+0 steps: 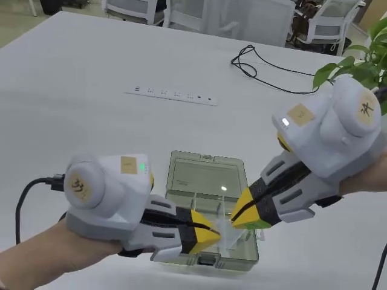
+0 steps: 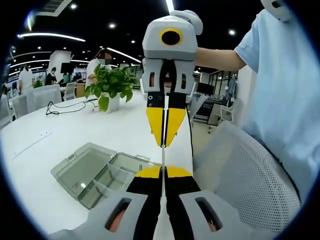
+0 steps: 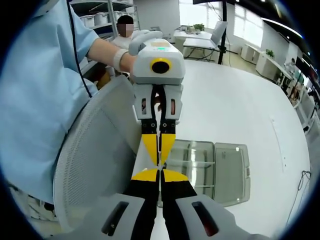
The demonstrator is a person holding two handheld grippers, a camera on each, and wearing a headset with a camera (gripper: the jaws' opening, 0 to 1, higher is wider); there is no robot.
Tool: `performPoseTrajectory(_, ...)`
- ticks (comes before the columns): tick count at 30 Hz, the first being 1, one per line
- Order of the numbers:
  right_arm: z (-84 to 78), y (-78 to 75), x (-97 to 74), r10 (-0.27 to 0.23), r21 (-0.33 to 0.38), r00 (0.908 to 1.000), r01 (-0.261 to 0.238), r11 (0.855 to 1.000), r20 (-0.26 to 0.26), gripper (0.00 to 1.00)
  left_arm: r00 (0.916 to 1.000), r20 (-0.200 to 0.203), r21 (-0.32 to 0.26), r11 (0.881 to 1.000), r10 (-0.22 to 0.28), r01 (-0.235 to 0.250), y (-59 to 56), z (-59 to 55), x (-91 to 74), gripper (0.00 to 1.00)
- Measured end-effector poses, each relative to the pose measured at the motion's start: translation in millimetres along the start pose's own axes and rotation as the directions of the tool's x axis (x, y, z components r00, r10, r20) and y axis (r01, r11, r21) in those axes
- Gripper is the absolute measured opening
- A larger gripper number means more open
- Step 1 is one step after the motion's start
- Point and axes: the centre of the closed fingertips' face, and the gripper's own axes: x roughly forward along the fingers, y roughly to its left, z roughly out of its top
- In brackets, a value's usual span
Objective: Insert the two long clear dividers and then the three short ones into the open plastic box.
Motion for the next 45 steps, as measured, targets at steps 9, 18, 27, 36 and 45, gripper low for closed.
performPoseTrajectory(9, -1.1, -7.1, -4.4, -0.027, 0.018, 0.9996, 0.027, 0.999, -0.005, 0.02, 0.9993, -0.015, -0.020, 0.999, 0.034, -0.035, 6.0, -1.9, 1.4, 0.07)
performPoseTrajectory(18, -27.0, -36.9, -17.1, -0.139, 0.094, 0.9843, 0.149, 0.984, -0.109, 0.02, 0.9829, -0.042, -0.027, 0.983, 0.179, -0.180, 29.1, -15.9, -11.3, 0.49)
performPoseTrajectory(27, -46.4, -46.7, -12.3, -0.159, 0.087, 0.9682, 0.179, 0.980, -0.193, 0.02, 0.9348, -0.076, -0.056, 0.935, 0.347, -0.351, 59.0, -30.1, -31.9, 0.88)
performPoseTrajectory(36, -53.1, -45.4, -8.4, -0.149, 0.086, 0.9593, 0.174, 0.981, -0.240, 0.02, 0.9212, -0.104, -0.087, 0.919, 0.375, -0.384, 61.7, -43.5, -46.0, 1.00)
performPoseTrajectory(45, -58.1, -46.9, -4.1, -0.133, 0.098, 0.9604, 0.161, 0.982, -0.245, 0.02, 0.9206, -0.110, -0.097, 0.918, 0.375, -0.385, 58.4, -48.5, -49.2, 1.00)
